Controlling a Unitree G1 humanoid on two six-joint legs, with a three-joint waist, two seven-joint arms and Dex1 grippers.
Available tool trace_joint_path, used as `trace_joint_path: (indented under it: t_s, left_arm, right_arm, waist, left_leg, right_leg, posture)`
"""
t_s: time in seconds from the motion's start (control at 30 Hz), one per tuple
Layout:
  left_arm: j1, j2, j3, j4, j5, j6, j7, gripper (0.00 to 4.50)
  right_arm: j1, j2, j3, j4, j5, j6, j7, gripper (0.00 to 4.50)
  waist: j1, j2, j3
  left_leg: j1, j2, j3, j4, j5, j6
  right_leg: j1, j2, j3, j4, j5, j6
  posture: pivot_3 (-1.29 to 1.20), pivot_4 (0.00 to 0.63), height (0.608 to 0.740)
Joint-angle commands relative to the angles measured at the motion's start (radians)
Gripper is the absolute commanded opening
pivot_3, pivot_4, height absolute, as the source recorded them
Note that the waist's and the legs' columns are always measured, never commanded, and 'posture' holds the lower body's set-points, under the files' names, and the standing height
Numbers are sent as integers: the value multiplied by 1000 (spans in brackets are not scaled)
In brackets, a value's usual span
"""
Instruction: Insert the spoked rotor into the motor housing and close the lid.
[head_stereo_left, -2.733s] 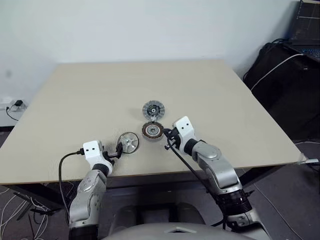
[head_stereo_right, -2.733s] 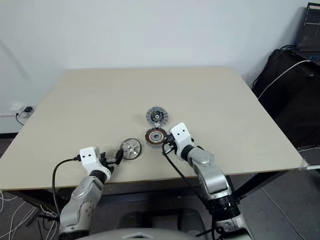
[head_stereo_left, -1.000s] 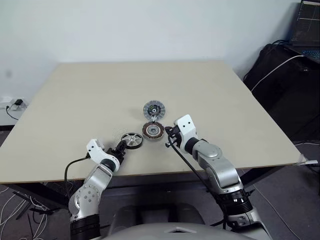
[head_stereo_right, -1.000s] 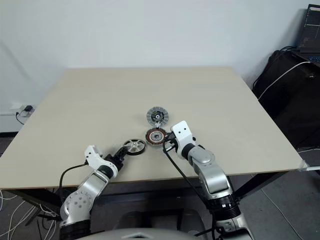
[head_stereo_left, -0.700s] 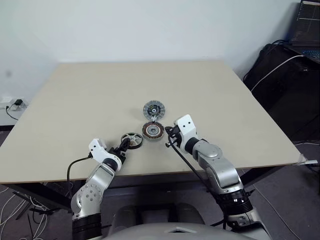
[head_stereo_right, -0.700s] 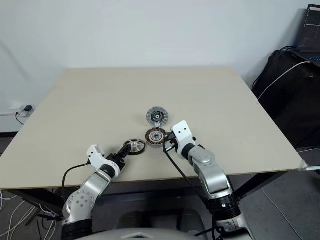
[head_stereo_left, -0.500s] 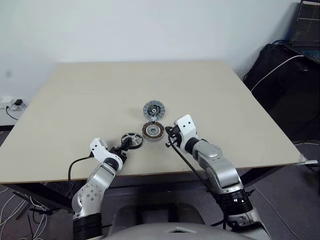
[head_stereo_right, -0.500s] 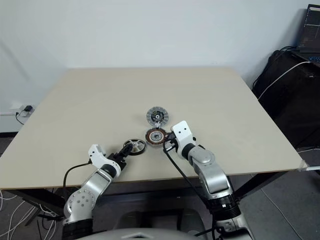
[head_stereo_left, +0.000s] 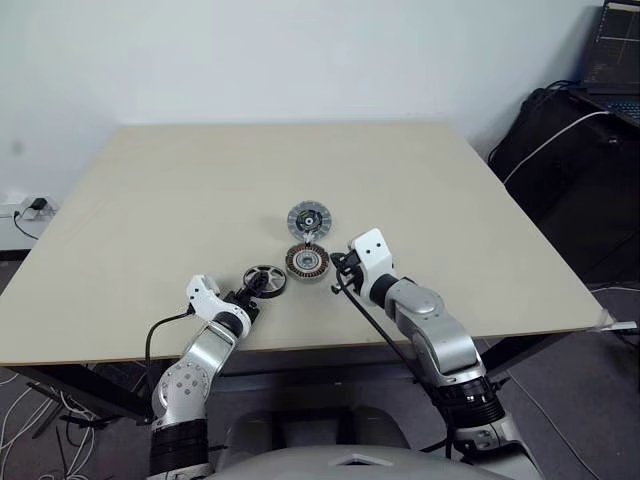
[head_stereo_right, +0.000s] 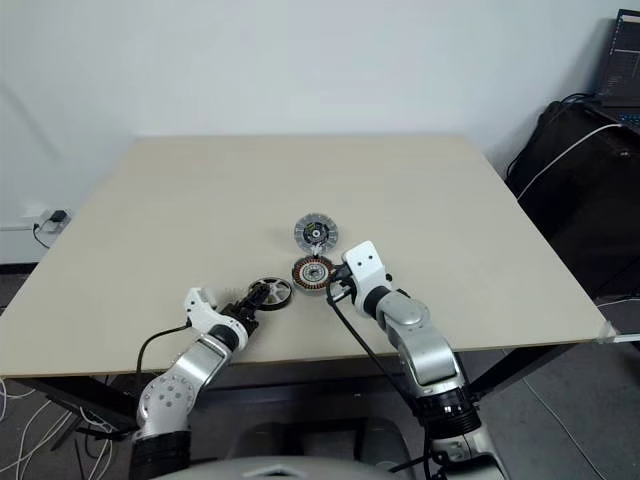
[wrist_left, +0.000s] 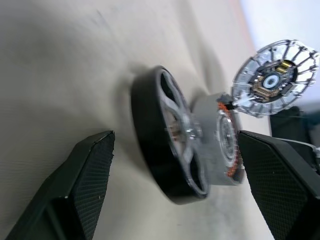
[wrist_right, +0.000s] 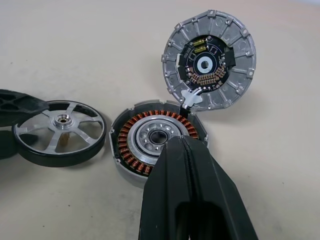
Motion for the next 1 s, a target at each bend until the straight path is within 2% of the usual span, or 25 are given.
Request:
trace_joint_path:
  t_s: [0.03, 0.13, 0.23, 0.53, 0.57, 0.77, 1.0]
  left_arm:
    - [-42, -139, -21, 3, -59, -13, -2, 4101]
    - [-47, -140, -35, 19, -78, -23, 12, 4101]
    - [-48, -137, -41, 30, -89, -34, 22, 3520]
    - [-32, -122, -37, 43, -96, -64, 55, 570]
    - [-31, -119, -38, 44, -99, -67, 58, 430]
    - [-17, -109, -47, 31, -85, -108, 35, 433]
    - [20, -111, -84, -61, -94, -220, -215, 433]
  right_arm:
    - [-19, -5, -19, -29, 7, -20, -7, 0]
    - [-17, -6, -21, -34, 8, -19, -8, 0]
    - [-15, -8, -25, -40, 7, -16, -13, 0]
    - [-5, -16, -27, -49, 9, -11, -20, 0]
    - [-5, -16, -27, -49, 9, -10, -21, 0]
    - [1, -17, -26, -56, 9, -5, -23, 0]
    - [7, -19, -29, -64, 9, -1, -26, 0]
  waist:
    - [0, 0, 0]
    - [0, 0, 0]
    - [0, 0, 0]
    - [-1, 0, -1]
    - [-1, 0, -1]
    - [-4, 0, 0]
    - [-1, -1, 0]
  left_leg:
    - [0, 0, 0, 0, 0, 0]
    - [0, 0, 0, 0, 0, 0]
    - [0, 0, 0, 0, 0, 0]
    - [0, 0, 0, 0, 0, 0]
    - [1, 0, 0, 0, 0, 0]
    - [5, 0, 0, 0, 0, 0]
    - [2, 0, 0, 0, 0, 0]
  right_leg:
    - [0, 0, 0, 0, 0, 0]
    - [0, 0, 0, 0, 0, 0]
    - [1, 0, 0, 0, 0, 0]
    - [1, 0, 0, 0, 0, 0]
    - [1, 0, 0, 0, 0, 0]
    - [5, 0, 0, 0, 0, 0]
    - [2, 0, -1, -1, 0, -1]
  posture:
    - [0, 0, 740]
    - [0, 0, 740]
    - [0, 0, 740]
    - [0, 0, 740]
    - [0, 0, 740]
    - [0, 0, 740]
    - [0, 0, 740]
